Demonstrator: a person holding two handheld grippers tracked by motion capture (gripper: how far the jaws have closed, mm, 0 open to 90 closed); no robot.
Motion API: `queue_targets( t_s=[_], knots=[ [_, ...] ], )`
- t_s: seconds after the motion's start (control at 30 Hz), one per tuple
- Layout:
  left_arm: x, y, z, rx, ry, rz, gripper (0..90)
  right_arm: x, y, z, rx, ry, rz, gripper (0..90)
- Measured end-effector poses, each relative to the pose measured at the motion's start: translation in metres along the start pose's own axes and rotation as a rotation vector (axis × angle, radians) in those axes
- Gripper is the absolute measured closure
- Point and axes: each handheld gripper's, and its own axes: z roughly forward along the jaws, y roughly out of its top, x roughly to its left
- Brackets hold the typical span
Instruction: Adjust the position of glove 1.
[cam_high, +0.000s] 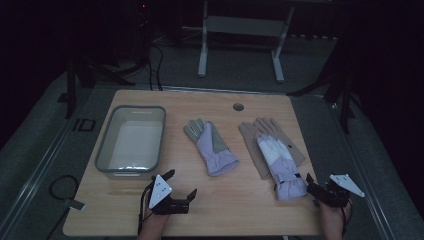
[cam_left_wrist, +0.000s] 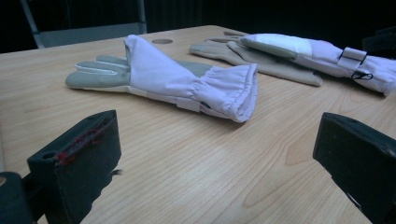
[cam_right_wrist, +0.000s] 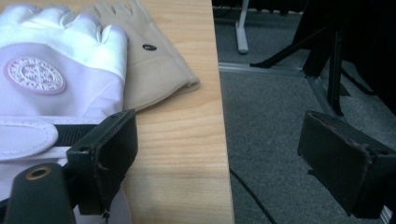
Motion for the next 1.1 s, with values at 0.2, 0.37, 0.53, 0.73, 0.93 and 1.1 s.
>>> queue_targets(
  t_s=[0.2,0.37,0.53,0.73,0.93,1.1],
  knots=[
    [0.0,0.0,0.0,0.001,-0.004,0.002,1.1,-0.001,0.002,0.001,0.027,0.017,0.008,11.6],
    [-0.001,0.0,0.0,0.001,-0.004,0.009,1.1,0.002,0.019,0.0,0.063,0.06,-0.022,10.8],
    [0.0,0.0,0.0,0.002,-0.008,0.006,1.1,0.002,0.04,-0.002,0.079,0.084,-0.03,13.9],
    [0.0,0.0,0.001,0.002,-0.013,0.007,1.2,0.002,0.068,0.0,0.076,0.158,-0.011,14.0],
    [0.0,0.0,0.001,0.004,-0.013,0.009,1.1,0.018,0.093,0.001,0.069,0.206,-0.03,10.9],
    [0.0,0.0,0.001,0.005,-0.014,0.013,1.1,0.035,0.108,0.006,0.077,0.242,-0.053,10.5]
  ],
)
